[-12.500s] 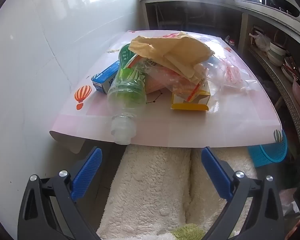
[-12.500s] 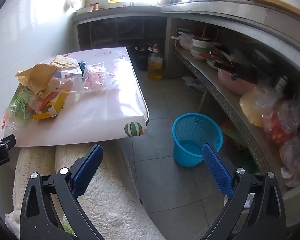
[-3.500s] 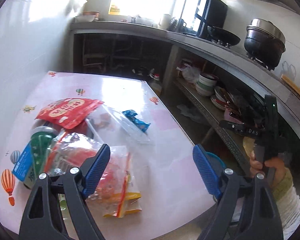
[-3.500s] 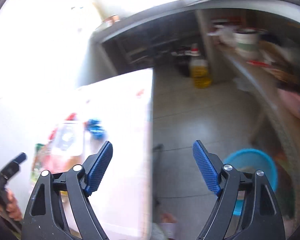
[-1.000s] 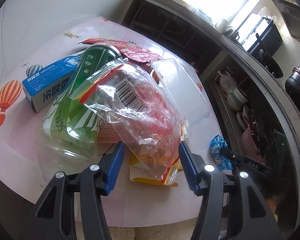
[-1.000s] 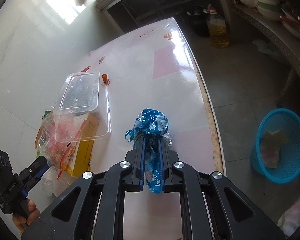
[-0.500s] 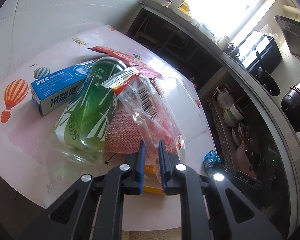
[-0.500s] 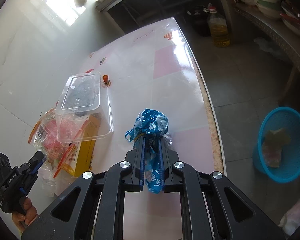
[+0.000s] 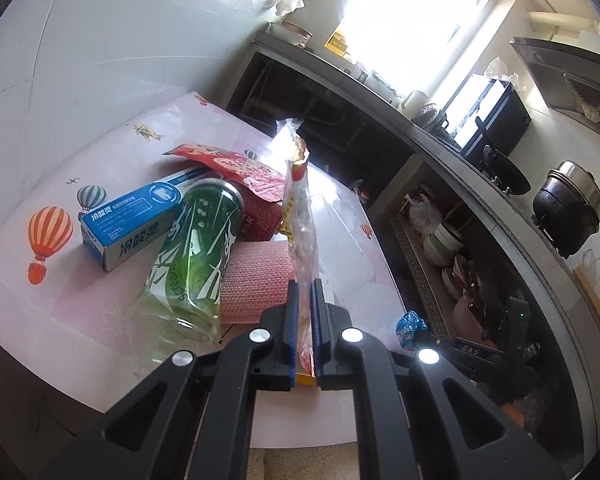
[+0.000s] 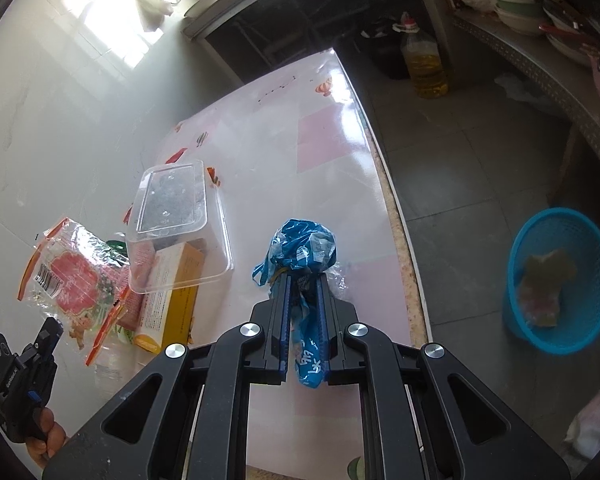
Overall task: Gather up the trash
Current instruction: 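Grasp the clear zip bag with the left tool and lift it, then drop the zip bag and blue wrapper into the wastebasket, opening both tools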
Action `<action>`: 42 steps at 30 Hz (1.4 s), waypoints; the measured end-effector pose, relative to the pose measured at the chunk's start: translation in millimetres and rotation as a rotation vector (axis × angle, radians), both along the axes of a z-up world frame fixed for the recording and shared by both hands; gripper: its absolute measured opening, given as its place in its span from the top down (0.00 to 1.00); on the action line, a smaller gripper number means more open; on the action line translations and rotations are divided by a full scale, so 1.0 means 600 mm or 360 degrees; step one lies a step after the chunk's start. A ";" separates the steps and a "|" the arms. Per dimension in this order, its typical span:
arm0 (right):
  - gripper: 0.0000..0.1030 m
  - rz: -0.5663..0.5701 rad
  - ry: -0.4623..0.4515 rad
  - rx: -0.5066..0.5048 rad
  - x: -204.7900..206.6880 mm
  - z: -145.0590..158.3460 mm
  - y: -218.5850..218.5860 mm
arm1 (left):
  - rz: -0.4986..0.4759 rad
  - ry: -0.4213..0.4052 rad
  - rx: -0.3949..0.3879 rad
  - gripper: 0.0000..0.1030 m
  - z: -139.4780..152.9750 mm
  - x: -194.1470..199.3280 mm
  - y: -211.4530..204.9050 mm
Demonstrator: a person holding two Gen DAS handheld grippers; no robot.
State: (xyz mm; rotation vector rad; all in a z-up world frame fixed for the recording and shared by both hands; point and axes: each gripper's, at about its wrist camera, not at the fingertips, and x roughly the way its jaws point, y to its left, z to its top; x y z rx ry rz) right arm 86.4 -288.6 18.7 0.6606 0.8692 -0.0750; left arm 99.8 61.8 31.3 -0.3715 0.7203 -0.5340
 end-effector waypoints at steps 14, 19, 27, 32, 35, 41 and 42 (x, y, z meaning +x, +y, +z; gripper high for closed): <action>0.90 -0.0023 -0.0109 -0.0030 -0.046 0.050 -0.003 | -0.0026 -0.0200 -0.0034 0.95 0.046 -0.048 0.018; 0.90 -0.0050 -0.0147 -0.0030 -0.070 0.062 -0.008 | -0.0065 -0.0261 -0.0058 0.97 0.065 -0.061 0.018; 0.90 -0.0127 -0.0201 -0.0021 -0.107 0.076 -0.024 | -0.0186 -0.0309 -0.0059 0.97 0.082 -0.063 -0.014; 0.90 -0.0181 -0.0241 0.0014 -0.133 0.077 -0.041 | -0.0272 -0.0337 -0.0046 0.98 0.097 -0.064 -0.047; 0.90 -0.0221 -0.0258 0.0017 -0.149 0.078 -0.060 | -0.0349 -0.0364 -0.0053 0.98 0.109 -0.067 -0.077; 0.90 -0.0365 -0.0281 0.0012 -0.192 0.077 -0.111 | -0.0584 -0.0397 -0.0067 0.99 0.133 -0.070 -0.183; 0.90 -0.0395 -0.0281 0.0005 -0.201 0.076 -0.120 | -0.0631 -0.0386 -0.0070 0.99 0.135 -0.069 -0.205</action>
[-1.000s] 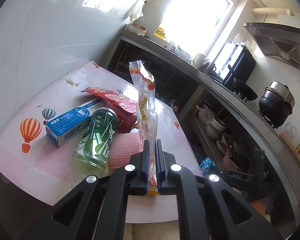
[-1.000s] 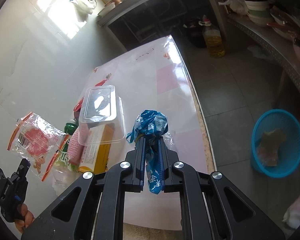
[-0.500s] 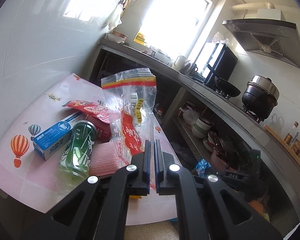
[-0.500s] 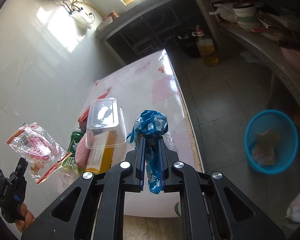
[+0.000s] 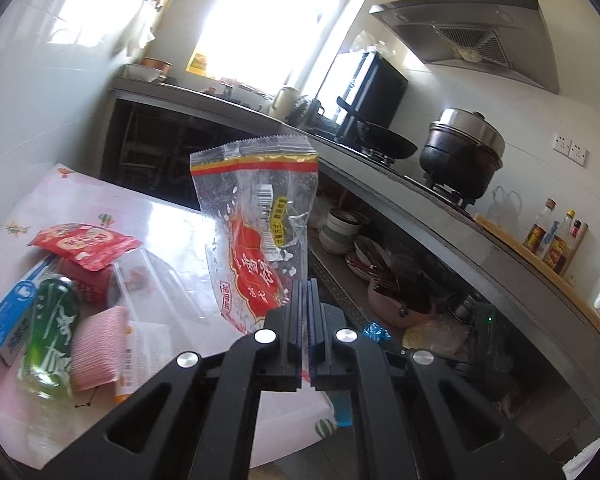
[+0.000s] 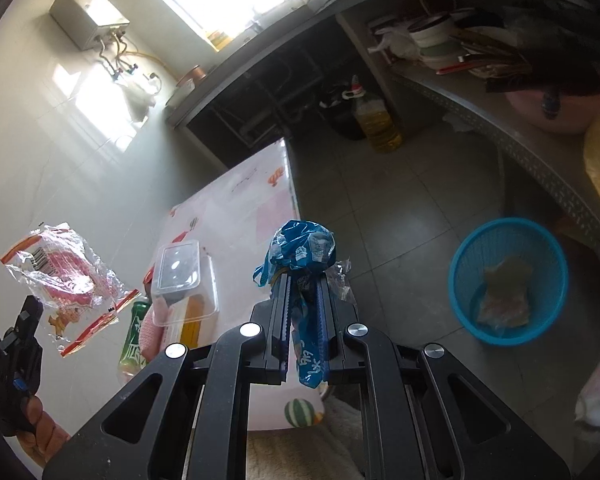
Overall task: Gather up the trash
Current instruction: 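Drop the zip bag and blue wrapper into the wastebasket, opening both tools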
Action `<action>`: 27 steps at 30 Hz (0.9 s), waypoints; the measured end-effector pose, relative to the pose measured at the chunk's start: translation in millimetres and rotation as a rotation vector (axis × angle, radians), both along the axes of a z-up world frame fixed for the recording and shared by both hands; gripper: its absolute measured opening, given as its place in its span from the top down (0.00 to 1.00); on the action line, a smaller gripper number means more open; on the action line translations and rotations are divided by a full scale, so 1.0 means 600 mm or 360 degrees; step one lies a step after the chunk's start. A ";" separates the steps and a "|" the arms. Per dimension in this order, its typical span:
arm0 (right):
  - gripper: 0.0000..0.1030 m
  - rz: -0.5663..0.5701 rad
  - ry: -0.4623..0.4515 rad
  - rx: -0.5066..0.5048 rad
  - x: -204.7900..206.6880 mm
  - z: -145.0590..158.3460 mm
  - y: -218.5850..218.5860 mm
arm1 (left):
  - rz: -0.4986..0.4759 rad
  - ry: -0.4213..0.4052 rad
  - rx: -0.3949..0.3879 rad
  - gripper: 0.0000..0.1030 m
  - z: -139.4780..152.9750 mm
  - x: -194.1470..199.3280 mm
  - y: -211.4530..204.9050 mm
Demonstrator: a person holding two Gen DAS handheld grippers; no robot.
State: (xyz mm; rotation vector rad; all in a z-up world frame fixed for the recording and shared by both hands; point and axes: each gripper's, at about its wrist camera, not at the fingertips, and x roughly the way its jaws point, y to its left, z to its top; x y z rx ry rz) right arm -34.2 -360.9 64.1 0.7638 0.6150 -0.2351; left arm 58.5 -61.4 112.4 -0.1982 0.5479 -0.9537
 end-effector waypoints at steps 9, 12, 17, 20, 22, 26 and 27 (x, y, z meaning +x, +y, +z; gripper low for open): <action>0.90 -0.0339 0.0111 0.0041 -0.093 -0.054 -0.106 | -0.0436 0.0122 0.0134 0.99 -0.026 0.008 -0.243; 0.90 -0.0438 0.0173 0.0090 -0.118 -0.087 -0.140 | -0.0541 0.0218 0.0235 0.99 -0.061 0.014 -0.327; 0.90 -0.0533 0.0275 0.0191 -0.135 -0.154 -0.181 | -0.0658 0.0465 0.0560 0.99 -0.162 0.029 -0.465; 0.90 -0.0554 0.0354 0.0255 -0.135 -0.198 -0.199 | -0.0718 0.0621 0.0768 0.99 -0.239 0.036 -0.541; 0.90 -0.0562 0.0405 0.0292 -0.128 -0.226 -0.213 | -0.0727 0.0644 0.0889 0.99 -0.280 0.035 -0.585; 0.90 -0.0561 0.0493 0.0325 -0.107 -0.272 -0.238 | -0.0734 0.0710 0.1074 0.98 -0.352 0.031 -0.663; 0.90 -0.0558 0.0506 0.0333 -0.101 -0.284 -0.245 | -0.0726 0.0720 0.1112 0.98 -0.367 0.030 -0.677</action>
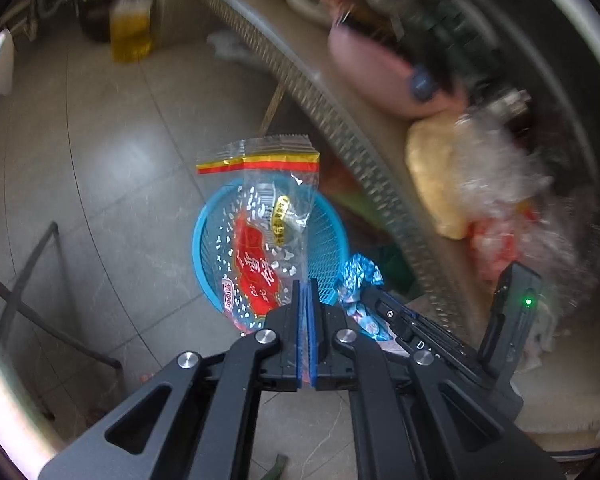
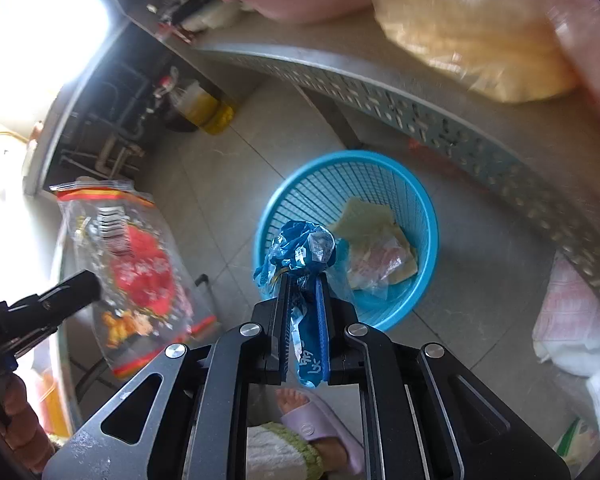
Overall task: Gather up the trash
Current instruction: 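Drop the zip bag and blue wrapper into the wastebasket, opening both tools, then grasp the clear plastic container with the right tool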
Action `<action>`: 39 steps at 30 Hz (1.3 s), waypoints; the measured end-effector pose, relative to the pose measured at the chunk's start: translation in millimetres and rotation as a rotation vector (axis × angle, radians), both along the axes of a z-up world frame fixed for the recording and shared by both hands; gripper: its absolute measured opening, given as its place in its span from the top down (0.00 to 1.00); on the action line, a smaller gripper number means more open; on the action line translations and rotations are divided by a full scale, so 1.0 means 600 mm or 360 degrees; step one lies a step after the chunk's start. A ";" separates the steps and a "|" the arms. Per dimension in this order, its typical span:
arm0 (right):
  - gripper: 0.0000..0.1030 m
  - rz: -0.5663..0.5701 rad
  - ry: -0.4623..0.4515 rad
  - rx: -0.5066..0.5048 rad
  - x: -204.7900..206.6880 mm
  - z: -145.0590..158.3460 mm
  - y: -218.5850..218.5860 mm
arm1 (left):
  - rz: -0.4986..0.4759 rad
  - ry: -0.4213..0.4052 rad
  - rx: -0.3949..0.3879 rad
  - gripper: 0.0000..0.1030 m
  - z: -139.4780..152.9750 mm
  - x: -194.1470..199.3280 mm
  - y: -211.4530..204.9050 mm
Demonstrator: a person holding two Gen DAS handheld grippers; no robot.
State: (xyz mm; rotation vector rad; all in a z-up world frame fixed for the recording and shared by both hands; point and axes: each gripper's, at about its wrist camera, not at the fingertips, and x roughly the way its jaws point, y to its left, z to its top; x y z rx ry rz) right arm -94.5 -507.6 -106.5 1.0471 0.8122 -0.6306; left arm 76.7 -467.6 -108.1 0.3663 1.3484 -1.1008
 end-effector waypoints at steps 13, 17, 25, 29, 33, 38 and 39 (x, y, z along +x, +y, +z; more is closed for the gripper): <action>0.60 -0.0017 0.0188 0.0044 0.009 -0.097 -0.023 | 0.0043 -0.0023 0.0073 0.62 -0.041 0.015 -0.008; 0.58 -0.0010 0.0199 -0.0011 0.004 -0.084 -0.013 | 0.0105 -0.0034 0.0005 0.58 -0.009 0.033 0.017; 0.48 0.0024 0.0179 -0.0125 0.001 -0.033 0.013 | 0.0193 -0.0089 -0.0150 0.48 0.066 0.050 0.103; 0.40 0.0066 0.0124 -0.0175 0.012 0.003 0.032 | 0.0157 -0.0188 -0.0231 0.41 0.107 0.041 0.155; 0.35 0.0150 0.0055 -0.0231 0.029 0.050 0.057 | 0.0183 -0.0265 -0.0329 0.35 0.149 0.031 0.221; 0.26 0.0295 -0.0096 -0.0274 0.065 0.120 0.082 | 0.0261 -0.0383 -0.0483 0.27 0.196 0.020 0.326; 0.24 0.0324 -0.0139 -0.0281 0.073 0.136 0.088 | 0.0280 -0.0408 -0.0507 0.25 0.204 0.019 0.349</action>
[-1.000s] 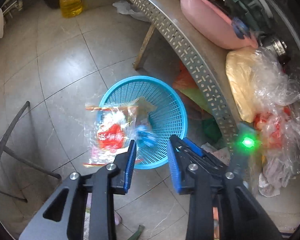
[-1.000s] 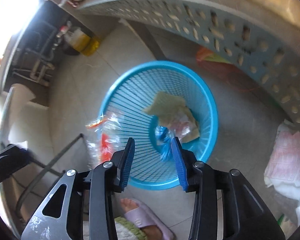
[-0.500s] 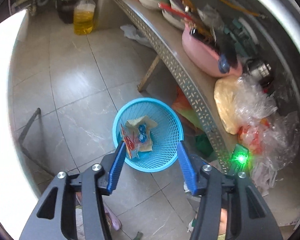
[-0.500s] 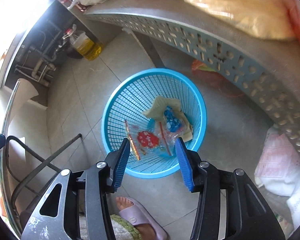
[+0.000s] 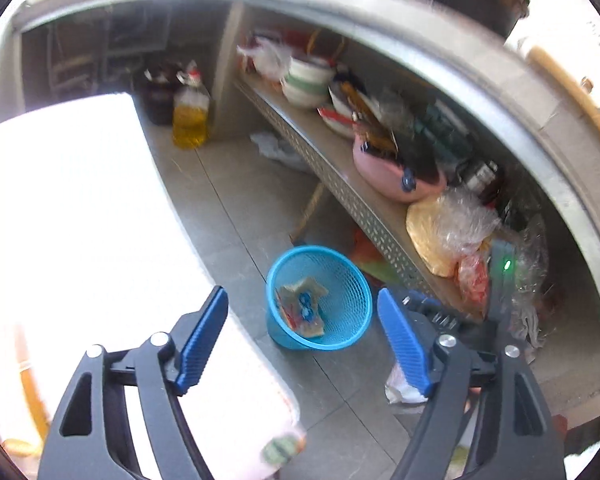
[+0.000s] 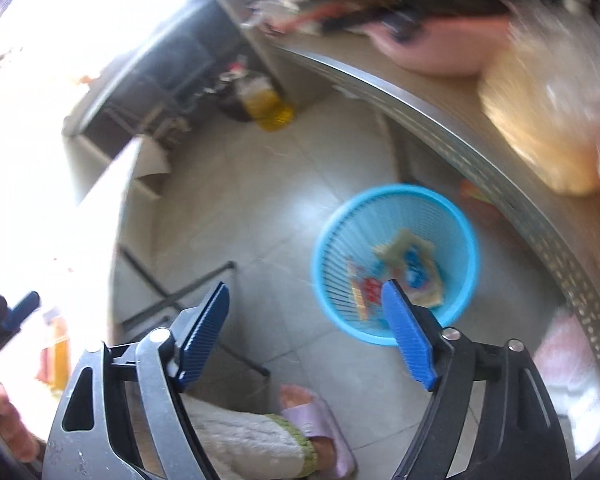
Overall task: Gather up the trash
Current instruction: 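Grasp the clear plastic container with the right tool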
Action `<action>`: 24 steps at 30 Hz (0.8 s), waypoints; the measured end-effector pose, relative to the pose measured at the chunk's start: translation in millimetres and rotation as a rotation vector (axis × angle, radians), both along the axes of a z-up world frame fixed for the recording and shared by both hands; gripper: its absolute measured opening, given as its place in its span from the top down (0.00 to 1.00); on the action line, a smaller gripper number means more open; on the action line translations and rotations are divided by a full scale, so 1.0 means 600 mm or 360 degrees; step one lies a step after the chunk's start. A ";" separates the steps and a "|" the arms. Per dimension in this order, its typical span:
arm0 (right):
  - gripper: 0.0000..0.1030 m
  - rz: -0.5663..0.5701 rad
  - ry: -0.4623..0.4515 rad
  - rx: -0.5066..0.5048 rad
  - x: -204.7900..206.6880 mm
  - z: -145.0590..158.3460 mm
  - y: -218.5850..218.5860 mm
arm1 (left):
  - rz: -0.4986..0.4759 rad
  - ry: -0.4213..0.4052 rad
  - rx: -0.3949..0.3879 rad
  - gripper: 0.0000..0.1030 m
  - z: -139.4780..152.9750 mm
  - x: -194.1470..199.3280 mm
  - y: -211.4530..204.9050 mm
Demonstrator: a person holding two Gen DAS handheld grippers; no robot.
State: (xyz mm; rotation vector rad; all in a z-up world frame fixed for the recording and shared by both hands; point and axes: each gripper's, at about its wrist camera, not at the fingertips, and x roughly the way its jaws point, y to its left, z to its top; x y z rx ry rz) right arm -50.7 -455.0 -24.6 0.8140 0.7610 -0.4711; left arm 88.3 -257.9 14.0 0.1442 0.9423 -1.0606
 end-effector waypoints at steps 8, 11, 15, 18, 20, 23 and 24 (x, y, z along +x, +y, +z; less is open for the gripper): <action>0.11 0.0354 -0.0320 0.0154 0.093 0.096 0.053 | 0.0241 -0.0133 -0.0125 0.18 0.025 0.009 0.206; 0.08 0.0559 -0.0423 0.0236 0.153 0.126 0.091 | 0.0404 -0.0206 -0.0089 0.17 0.020 0.012 0.274; 0.08 0.0819 -0.0450 0.0354 0.250 0.144 0.151 | 0.0544 -0.0220 -0.0052 0.17 0.002 0.013 0.345; 0.08 0.0979 -0.0381 0.0347 0.330 0.151 0.202 | 0.0596 -0.0226 -0.0061 0.17 -0.007 0.015 0.389; 0.08 0.1068 -0.0333 0.0333 0.373 0.153 0.231 | 0.0609 -0.0262 -0.0067 0.17 -0.011 0.016 0.410; 0.08 0.1155 -0.0269 0.0386 0.445 0.145 0.259 | 0.0650 -0.0317 -0.0039 0.17 -0.019 0.017 0.429; 0.08 0.1161 -0.0231 0.0402 0.468 0.141 0.263 | 0.0658 -0.0323 -0.0032 0.17 -0.022 0.018 0.432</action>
